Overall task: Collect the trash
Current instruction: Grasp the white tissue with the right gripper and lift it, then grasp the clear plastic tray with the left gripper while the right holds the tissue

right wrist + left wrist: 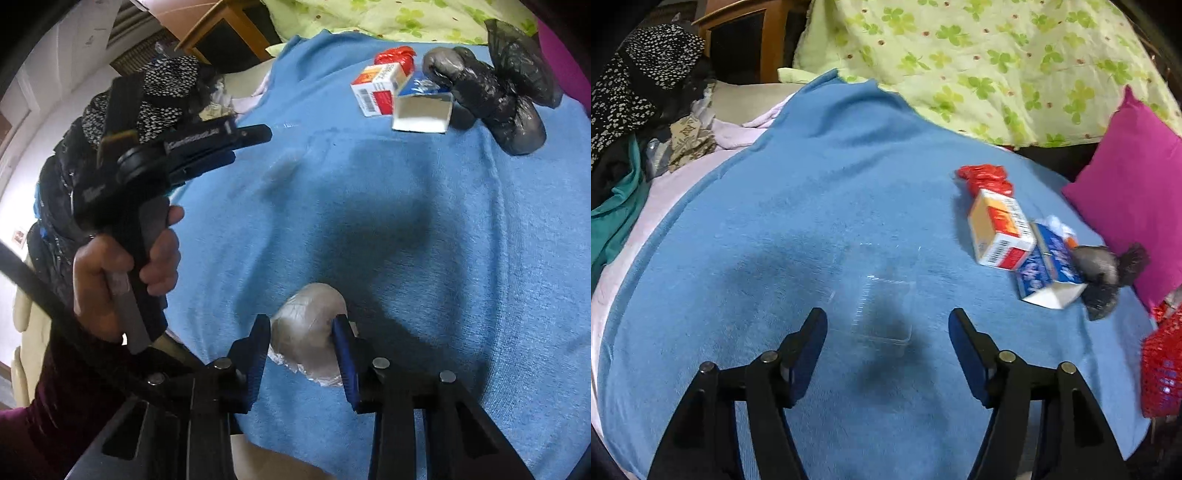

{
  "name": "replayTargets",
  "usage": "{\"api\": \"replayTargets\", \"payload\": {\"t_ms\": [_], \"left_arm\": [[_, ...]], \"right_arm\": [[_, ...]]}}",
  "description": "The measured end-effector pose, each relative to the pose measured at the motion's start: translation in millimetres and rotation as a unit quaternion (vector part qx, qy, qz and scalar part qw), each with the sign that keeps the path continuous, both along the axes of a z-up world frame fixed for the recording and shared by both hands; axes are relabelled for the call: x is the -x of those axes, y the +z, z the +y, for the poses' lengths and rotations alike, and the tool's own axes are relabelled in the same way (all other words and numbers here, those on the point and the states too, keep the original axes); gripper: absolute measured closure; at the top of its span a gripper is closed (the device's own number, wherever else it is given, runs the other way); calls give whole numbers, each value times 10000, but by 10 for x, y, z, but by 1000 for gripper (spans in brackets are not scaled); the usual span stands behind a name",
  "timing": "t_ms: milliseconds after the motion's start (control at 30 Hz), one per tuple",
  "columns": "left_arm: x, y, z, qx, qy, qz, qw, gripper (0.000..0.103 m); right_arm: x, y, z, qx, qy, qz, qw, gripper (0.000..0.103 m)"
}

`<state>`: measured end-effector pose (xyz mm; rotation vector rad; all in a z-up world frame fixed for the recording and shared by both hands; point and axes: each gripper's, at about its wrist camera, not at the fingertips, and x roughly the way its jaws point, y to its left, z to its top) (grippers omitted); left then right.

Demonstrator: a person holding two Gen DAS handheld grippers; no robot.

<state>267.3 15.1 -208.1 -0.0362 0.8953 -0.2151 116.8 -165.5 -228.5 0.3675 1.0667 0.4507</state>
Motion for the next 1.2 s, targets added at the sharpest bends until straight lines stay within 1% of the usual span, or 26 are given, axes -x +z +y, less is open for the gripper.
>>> {"api": "replayTargets", "payload": {"t_ms": [67,133,167,233,267,300,333,433,500,567,600,700,833,900,1000,1067,1133,1200], "left_arm": [[-59,-37,-5,-4,45,108,9999,33],[-88,-63,5,91,88,276,9995,33],[-84,-62,12,70,103,263,9996,33],[-53,-17,26,-49,155,111,9998,33],[-41,9,49,-59,187,54,9998,33],[-36,22,80,-27,235,23,9997,33],[-39,20,104,-9,275,22,9996,33],[-75,-8,165,14,353,96,9993,33],[-102,-40,166,10,363,158,9992,33],[-131,-75,151,2,348,219,9992,33],[-144,-82,144,12,356,241,9991,33],[-196,-104,135,111,407,260,9988,33],[-247,-142,69,72,380,219,9990,33],[-278,-176,51,62,360,278,9989,33],[-301,-182,110,305,456,408,9977,33],[-272,-127,164,427,534,329,9971,33],[-252,-81,195,458,538,219,9973,33],[-255,-77,226,578,540,253,9965,33]], "right_arm": [[-6,-8,-15,-8,-18,-2,10000,66],[1,18,-24,-23,-26,-78,10000,66],[-1,45,-17,-49,-7,-128,9999,64],[1,81,27,-87,19,-204,9998,63],[6,95,43,-54,43,-241,9997,58],[14,108,65,56,52,-300,9995,40],[22,112,79,119,37,-350,9993,34],[-14,73,110,133,84,-345,9993,34],[-10,21,149,282,109,-296,9991,36],[-31,-41,199,390,173,-220,9988,49],[-30,-55,205,487,182,-243,9983,58],[-24,-42,191,465,147,-290,9984,62],[11,4,148,449,35,-384,9982,64],[46,25,119,460,-4,-434,9980,64],[106,49,117,433,-92,-491,9978,64],[142,83,69,412,-156,-546,9975,64],[186,127,38,461,-210,-640,9967,64],[127,122,58,461,-241,-671,9964,64]]}}
